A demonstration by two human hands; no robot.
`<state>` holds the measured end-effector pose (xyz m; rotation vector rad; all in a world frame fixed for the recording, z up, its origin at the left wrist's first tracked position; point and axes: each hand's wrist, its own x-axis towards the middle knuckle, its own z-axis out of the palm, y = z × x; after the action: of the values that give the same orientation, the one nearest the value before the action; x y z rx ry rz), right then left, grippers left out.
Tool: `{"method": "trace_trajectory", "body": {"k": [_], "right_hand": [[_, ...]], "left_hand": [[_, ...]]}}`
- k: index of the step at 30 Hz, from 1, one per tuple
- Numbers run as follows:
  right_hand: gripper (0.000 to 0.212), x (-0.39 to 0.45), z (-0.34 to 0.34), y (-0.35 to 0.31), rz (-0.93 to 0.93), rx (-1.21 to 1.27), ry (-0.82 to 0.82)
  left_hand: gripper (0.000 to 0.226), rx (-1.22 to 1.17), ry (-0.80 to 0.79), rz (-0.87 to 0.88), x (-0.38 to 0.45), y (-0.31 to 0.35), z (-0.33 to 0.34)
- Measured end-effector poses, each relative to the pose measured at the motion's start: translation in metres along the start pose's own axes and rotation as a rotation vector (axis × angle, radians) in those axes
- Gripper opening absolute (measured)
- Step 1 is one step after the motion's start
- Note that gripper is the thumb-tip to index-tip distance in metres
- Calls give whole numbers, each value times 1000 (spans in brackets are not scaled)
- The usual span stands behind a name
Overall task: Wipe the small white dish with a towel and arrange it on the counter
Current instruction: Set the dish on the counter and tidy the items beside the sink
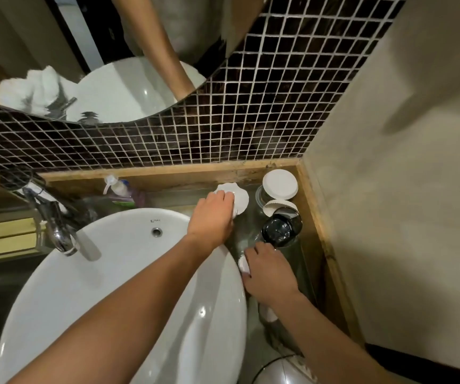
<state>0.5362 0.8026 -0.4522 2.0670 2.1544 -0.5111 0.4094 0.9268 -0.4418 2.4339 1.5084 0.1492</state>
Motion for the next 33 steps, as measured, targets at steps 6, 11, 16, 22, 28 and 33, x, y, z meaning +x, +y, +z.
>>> {"method": "trace_trajectory", "body": {"k": [6,11,16,22,28,33], "right_hand": [[41,12,-3,2,-20,-17,9],[41,17,-4,4,-34,-43,-9],[41,21,-7,5,-34,-19,1],[44,23,-13,2,-16,14,28],[41,34,-34,-15,-29,29,116],[35,59,-49,-24,-34,-47,217]], "left_hand": [[49,60,-10,-34,23,-14,1],[50,57,-58,-73,37,-16,11],[44,55,-69,-68,42,-21,19],[42,39,-45,-58,43,-25,20],[35,-31,-11,-51,27,-31,5],[35,-147,-81,-77,9,-47,-10]]}}
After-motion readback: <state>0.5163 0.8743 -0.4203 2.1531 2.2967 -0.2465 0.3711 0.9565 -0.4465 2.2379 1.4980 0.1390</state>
